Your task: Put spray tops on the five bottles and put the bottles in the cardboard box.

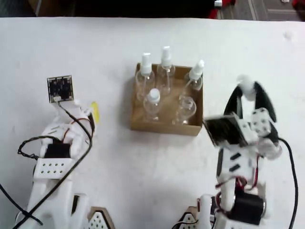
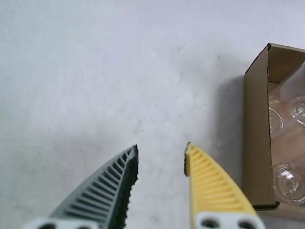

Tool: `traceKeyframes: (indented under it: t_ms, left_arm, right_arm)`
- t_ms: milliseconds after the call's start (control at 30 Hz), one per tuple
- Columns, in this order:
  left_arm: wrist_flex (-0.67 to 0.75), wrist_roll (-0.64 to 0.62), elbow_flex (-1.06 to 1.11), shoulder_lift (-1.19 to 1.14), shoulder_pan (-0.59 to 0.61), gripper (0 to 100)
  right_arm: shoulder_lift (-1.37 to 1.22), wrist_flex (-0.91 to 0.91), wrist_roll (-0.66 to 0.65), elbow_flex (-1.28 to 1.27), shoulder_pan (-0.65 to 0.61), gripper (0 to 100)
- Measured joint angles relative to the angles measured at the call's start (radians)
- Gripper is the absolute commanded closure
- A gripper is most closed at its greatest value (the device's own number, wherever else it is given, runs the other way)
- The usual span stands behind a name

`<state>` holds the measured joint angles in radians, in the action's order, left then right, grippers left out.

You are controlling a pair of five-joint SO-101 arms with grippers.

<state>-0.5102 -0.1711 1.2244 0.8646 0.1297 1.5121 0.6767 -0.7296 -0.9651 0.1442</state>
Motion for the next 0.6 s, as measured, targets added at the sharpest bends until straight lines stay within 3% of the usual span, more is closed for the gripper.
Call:
traceKeyframes:
  t_ms: [367,600]
  left_arm:
    - [0.0,0.0,0.0,0.0,0.0,85]
    - [0.0,0.0,0.0,0.0,0.0,85]
  right_arm:
    - [0.209,-0.367,0.598,-0.002,-0.006,98.2]
    - [0.118,-0.413,0.928,0.114,-0.008,98.2]
